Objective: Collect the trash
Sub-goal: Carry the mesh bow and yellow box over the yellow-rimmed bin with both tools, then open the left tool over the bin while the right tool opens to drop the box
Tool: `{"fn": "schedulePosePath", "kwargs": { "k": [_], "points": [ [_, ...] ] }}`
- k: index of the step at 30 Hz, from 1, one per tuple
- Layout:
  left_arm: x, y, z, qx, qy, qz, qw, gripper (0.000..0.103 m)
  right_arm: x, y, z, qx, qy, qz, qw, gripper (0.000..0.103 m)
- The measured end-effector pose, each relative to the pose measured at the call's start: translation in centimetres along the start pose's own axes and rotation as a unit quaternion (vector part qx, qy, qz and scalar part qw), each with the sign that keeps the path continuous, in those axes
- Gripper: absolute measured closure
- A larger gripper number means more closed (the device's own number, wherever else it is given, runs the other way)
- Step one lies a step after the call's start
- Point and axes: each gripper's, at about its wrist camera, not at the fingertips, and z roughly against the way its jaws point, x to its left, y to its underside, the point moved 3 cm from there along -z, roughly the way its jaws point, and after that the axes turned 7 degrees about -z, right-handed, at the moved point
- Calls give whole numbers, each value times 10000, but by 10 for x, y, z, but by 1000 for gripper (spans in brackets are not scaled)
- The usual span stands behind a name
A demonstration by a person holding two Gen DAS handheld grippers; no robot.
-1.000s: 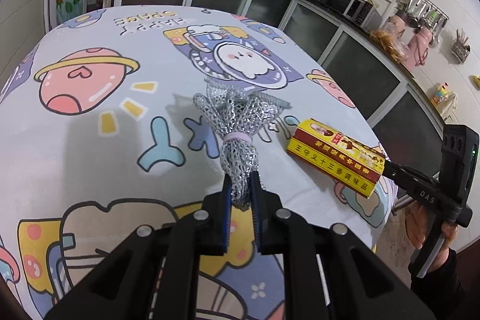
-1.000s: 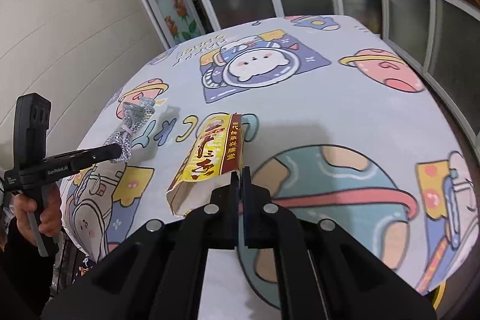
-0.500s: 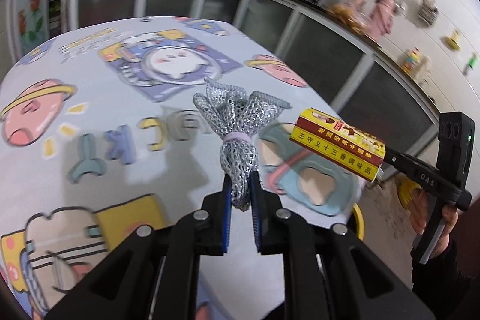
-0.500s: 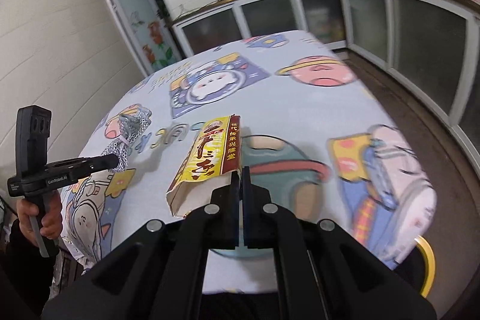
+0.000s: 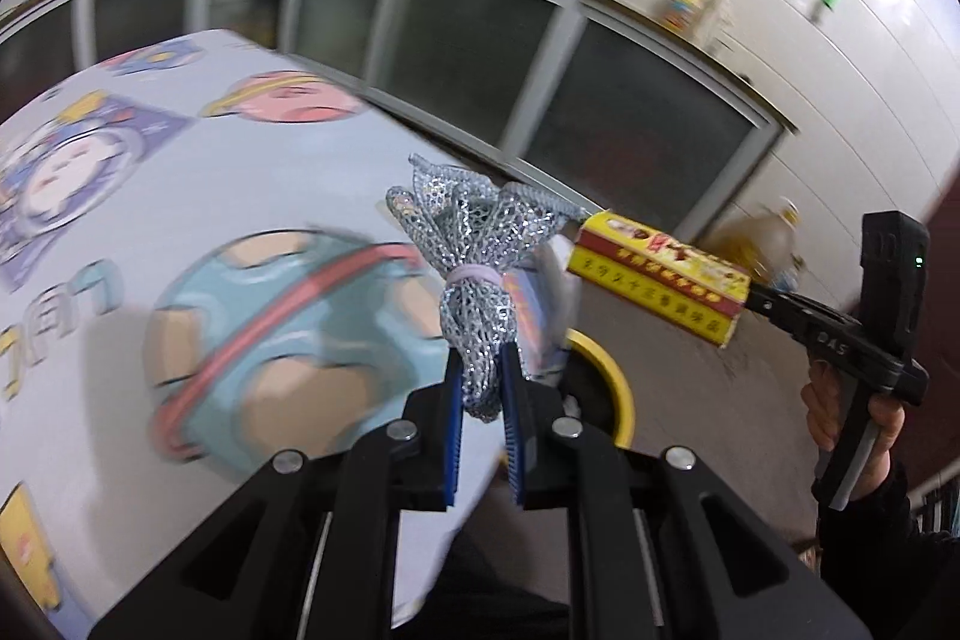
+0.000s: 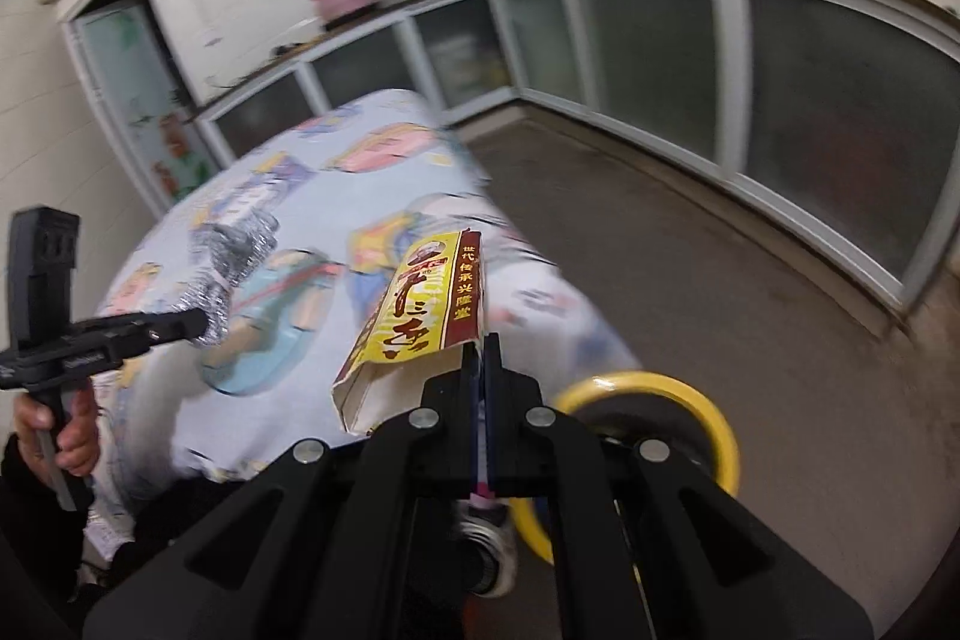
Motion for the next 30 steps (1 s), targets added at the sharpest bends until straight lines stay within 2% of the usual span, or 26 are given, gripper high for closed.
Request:
{"fn": "schedulePosePath", "kwargs": {
  "k": [4, 10, 15, 20, 25, 26, 27, 28, 29, 30],
  "points": [
    [-37, -12, -37, 265, 298, -344, 9986, 92, -37, 15, 2, 63, 474, -172, 9987, 102],
    [-71, -22, -85, 662, 570, -657, 9940, 92, -78, 41, -12, 371, 786, -514, 9949, 102],
    [-93, -24, -130, 1024, 746, -852, 9883, 92, -100, 55, -43, 688, 941, -793, 9900, 102],
    [-108, -17, -168, 1377, 866, -1000, 9816, 92, -117, 67, -73, 979, 1099, -1013, 9839, 102],
    [-120, -12, -200, 1642, 798, -1149, 9765, 91, -133, 76, -92, 1159, 1253, -1200, 9780, 102],
    [-120, -11, -202, 1663, 775, -1120, 9766, 86, -137, 76, -94, 1163, 1283, -1268, 9767, 101],
    [-119, -11, -204, 1670, 750, -1074, 9772, 74, -143, 78, -98, 1193, 1331, -1410, 9737, 101],
    [-118, -11, -205, 1663, 748, -1015, 9780, 65, -148, 80, -101, 1273, 1340, -1465, 9718, 100],
    [-118, -13, -205, 1620, 739, -974, 9792, 48, -154, 82, -103, 1333, 1404, -1528, 9691, 98],
    [-118, -14, -201, 1535, 685, -966, 9810, 32, -160, 86, -105, 1387, 1546, -1583, 9653, 85]
  ]
}}
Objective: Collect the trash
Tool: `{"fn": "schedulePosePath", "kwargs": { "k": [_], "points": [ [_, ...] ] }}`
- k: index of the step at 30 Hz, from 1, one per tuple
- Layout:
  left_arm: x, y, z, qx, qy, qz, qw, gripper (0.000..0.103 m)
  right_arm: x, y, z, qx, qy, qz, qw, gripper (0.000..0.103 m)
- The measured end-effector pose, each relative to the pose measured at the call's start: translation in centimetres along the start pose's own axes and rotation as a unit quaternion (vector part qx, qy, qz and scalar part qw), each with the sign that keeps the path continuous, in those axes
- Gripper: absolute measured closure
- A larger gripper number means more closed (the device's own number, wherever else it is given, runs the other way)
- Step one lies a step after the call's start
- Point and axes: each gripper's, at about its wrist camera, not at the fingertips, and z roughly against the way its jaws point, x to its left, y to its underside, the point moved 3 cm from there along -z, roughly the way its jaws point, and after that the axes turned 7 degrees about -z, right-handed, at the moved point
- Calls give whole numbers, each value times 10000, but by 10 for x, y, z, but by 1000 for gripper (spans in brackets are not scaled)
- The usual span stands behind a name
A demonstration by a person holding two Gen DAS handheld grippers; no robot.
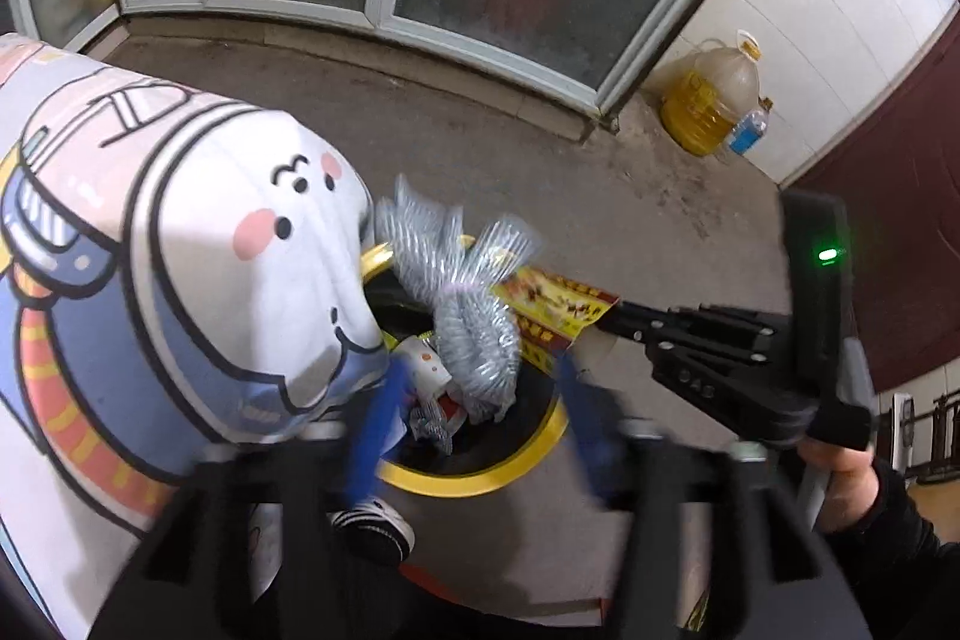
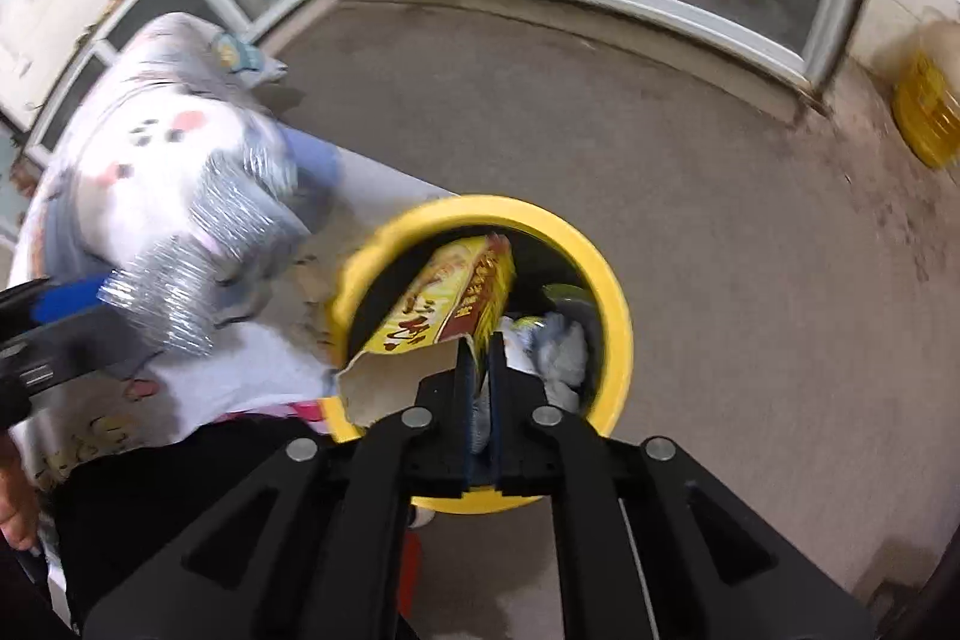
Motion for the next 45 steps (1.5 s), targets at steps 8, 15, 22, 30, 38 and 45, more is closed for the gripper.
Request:
{"fn": "schedulePosePath", "kwargs": {
  "k": [8, 15, 22, 30, 38, 45],
  "points": [
    [-6, 8, 38, -491, 345, 153, 9981, 8, -33, 20, 27, -371, 308, -384, 9981, 33],
    [-2, 41, 99, -1227, 478, 204, 9911, 8, -28, 41, 95, -1287, 322, -657, 9890, 8],
    [-2, 82, 185, -2559, 290, -35, 9663, 8, 35, 68, 172, -2170, 109, -346, 9755, 8],
    [2, 116, 242, -3444, 298, 106, 9383, 8, 116, 101, 237, -2505, -147, -6, 9680, 8],
    [-19, 144, 313, -4502, -883, -213, 8883, 8, 161, 121, 313, -3912, 530, -146, 9187, 8],
    [-34, 167, 340, -4796, -1592, -397, 8620, 8, 182, 167, 351, -5049, 1038, -62, 8569, 8]
  ]
}}
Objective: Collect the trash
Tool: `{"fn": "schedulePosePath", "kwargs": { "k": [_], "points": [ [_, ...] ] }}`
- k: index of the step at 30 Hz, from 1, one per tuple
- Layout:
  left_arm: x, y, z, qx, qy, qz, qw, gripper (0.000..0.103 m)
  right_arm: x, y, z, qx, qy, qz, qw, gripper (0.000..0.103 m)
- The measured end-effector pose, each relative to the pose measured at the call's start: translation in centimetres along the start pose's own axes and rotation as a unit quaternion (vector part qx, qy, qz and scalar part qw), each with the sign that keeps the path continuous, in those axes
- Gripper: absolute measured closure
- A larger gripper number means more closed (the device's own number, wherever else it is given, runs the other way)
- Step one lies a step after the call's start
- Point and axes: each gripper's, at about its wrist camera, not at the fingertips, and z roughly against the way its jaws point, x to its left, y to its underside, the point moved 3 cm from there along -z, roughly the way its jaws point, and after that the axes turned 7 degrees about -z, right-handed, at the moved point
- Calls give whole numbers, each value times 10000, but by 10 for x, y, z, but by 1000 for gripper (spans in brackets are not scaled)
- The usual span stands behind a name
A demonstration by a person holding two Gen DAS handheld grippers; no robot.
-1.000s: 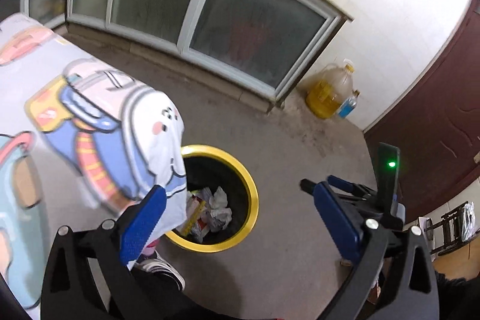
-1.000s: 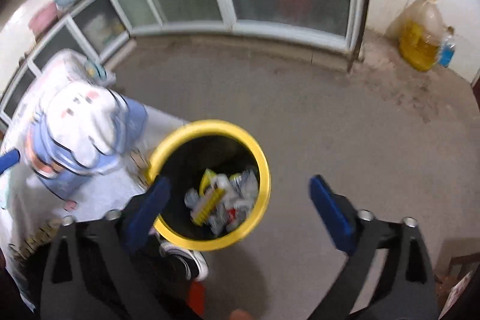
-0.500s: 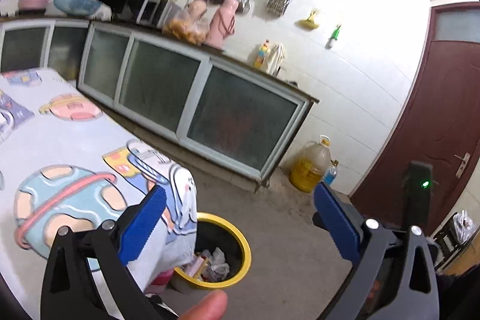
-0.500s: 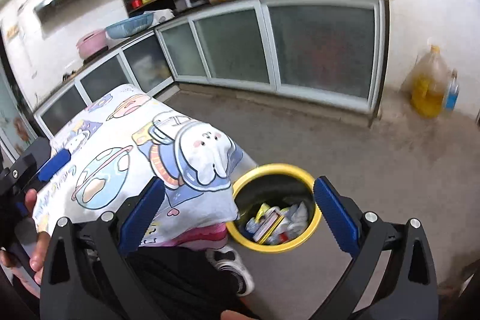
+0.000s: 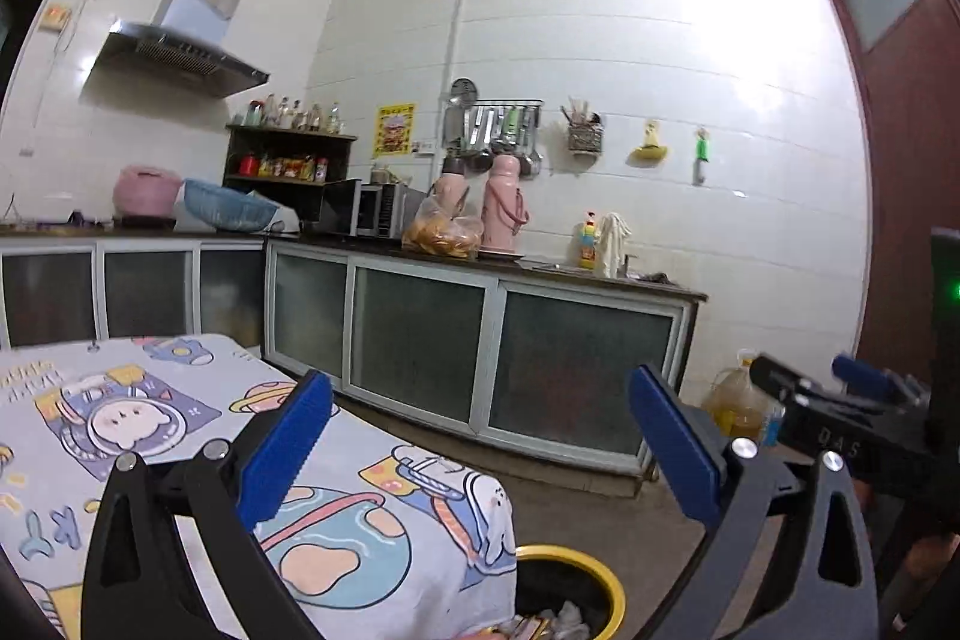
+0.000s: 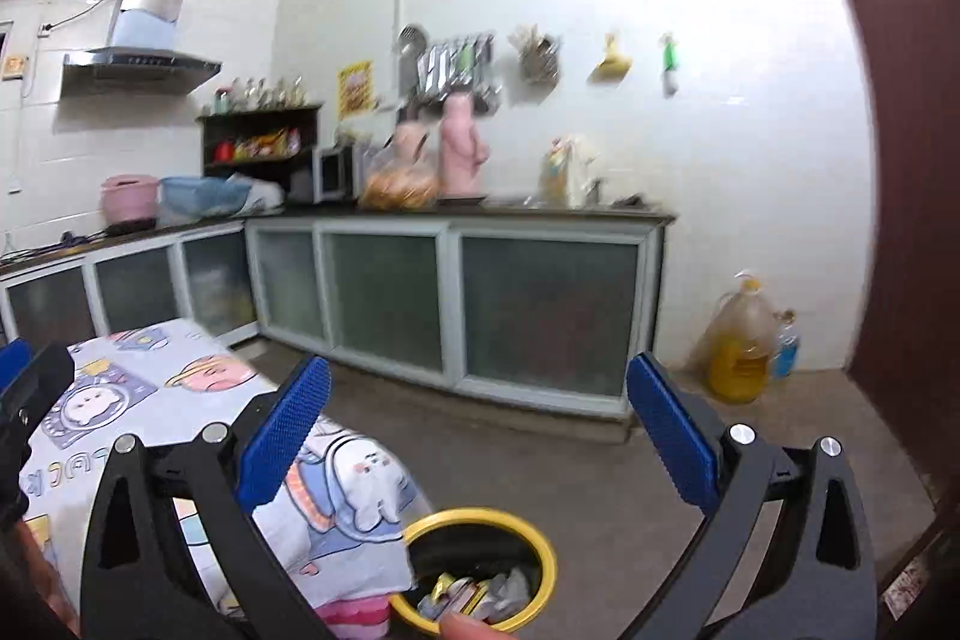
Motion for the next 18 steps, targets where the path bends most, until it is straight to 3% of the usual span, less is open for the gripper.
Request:
{"fn": "schedulePosePath", "kwargs": {
  "k": [4, 8, 10, 13, 18],
  "points": [
    [1, 15, -4, 761, 130, 187, 9968, 8, -3, 21, 4, 261, 169, 63, 9995, 8],
    [5, 46, 0, 840, -392, 495, 9945, 8, -4, 57, -1, 487, 148, 111, 9986, 8],
    [1, 66, 0, 1112, -570, 447, 9911, 8, -2, 74, -3, 546, 197, 271, 9979, 8],
    [-3, 93, -1, 1417, -778, 555, 9853, 8, -11, 93, -13, 713, 527, 268, 9957, 8],
    [-9, 125, 1, 1640, -1034, 561, 9794, 8, -26, 111, -18, 858, 499, 32, 9951, 8]
  ]
}}
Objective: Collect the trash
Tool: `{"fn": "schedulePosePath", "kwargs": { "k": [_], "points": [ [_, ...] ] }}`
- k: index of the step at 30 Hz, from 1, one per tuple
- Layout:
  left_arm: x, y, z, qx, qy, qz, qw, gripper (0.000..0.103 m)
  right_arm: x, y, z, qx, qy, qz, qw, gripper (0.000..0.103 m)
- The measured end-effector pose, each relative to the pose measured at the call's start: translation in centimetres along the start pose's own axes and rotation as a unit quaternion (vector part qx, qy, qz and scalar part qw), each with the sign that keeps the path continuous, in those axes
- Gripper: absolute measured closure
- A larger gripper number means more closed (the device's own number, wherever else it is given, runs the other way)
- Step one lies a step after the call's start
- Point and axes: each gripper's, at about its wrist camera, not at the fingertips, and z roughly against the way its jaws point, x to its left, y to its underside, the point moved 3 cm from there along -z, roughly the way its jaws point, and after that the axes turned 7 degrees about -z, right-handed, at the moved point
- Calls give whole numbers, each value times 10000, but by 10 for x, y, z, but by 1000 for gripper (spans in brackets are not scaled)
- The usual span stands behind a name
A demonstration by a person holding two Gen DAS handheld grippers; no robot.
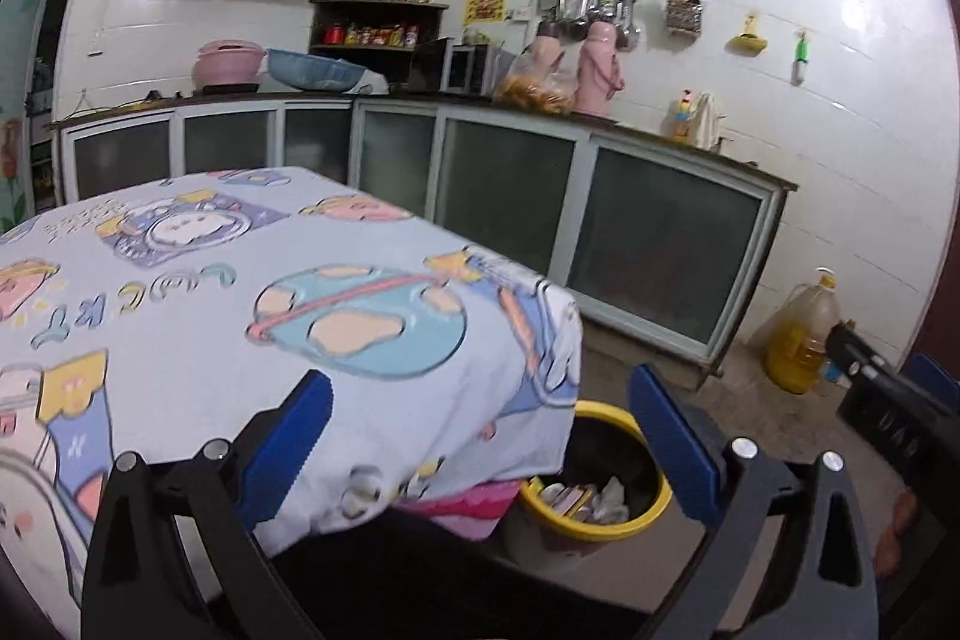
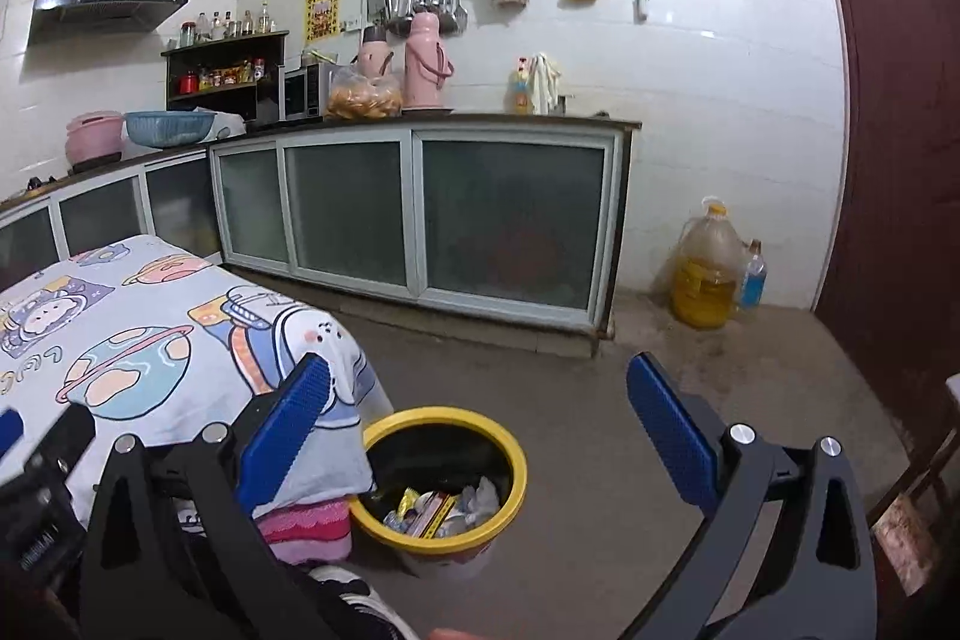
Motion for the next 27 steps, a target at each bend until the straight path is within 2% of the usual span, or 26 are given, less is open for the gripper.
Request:
{"fn": "schedulePosePath", "kwargs": {
  "k": [4, 12, 21, 27],
  "points": [
    [-3, 15, 1, 316, 168, -23, 9994, 8, -4, 8, -6, 226, 36, -82, 9997, 8],
    [-9, 25, 2, 436, -103, -222, 9987, 8, 2, 15, 8, 41, -45, 109, 9999, 8],
    [6, 27, -3, 656, -323, 143, 9972, 8, 6, 16, 8, 148, 103, 200, 9996, 8],
    [10, 32, -4, 773, -385, 311, 9958, 8, 9, 18, 11, 104, -25, 191, 9998, 8]
  ]
}}
